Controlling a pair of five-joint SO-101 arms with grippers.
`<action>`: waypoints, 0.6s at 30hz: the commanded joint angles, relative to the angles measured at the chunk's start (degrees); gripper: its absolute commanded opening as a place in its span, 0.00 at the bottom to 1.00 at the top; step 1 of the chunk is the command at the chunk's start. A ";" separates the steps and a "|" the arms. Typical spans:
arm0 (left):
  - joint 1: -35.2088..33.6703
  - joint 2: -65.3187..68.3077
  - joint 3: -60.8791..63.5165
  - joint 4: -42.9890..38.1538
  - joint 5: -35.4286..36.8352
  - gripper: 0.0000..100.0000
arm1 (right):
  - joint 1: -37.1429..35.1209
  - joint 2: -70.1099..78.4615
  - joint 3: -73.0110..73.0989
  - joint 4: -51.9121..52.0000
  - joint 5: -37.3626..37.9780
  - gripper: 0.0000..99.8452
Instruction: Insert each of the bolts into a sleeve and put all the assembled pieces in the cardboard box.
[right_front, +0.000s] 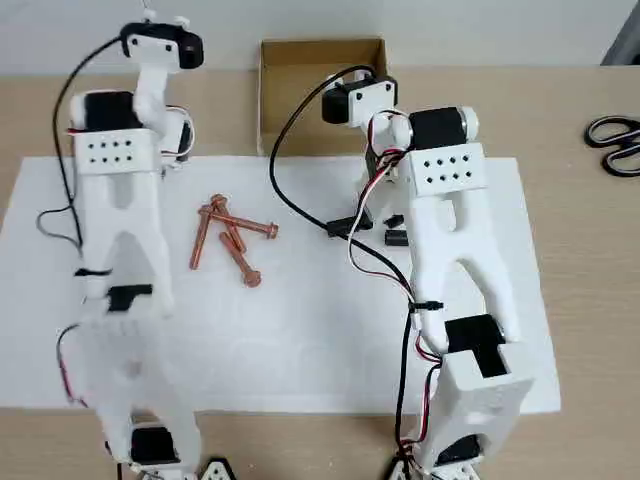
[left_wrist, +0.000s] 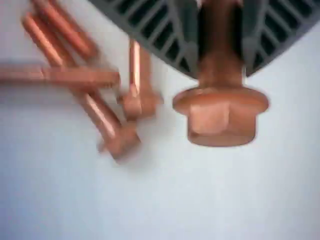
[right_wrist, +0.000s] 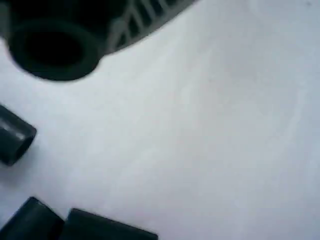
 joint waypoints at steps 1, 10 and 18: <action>1.23 -19.16 21.76 1.05 0.26 0.01 | 0.40 -3.91 -0.53 0.75 -0.44 0.00; 1.23 -35.69 65.36 -17.05 -1.67 0.01 | 0.04 -3.91 -0.53 0.75 -0.70 0.00; 1.23 -39.12 83.30 -31.30 -1.85 0.01 | 0.04 -3.82 -0.53 0.75 -0.70 0.00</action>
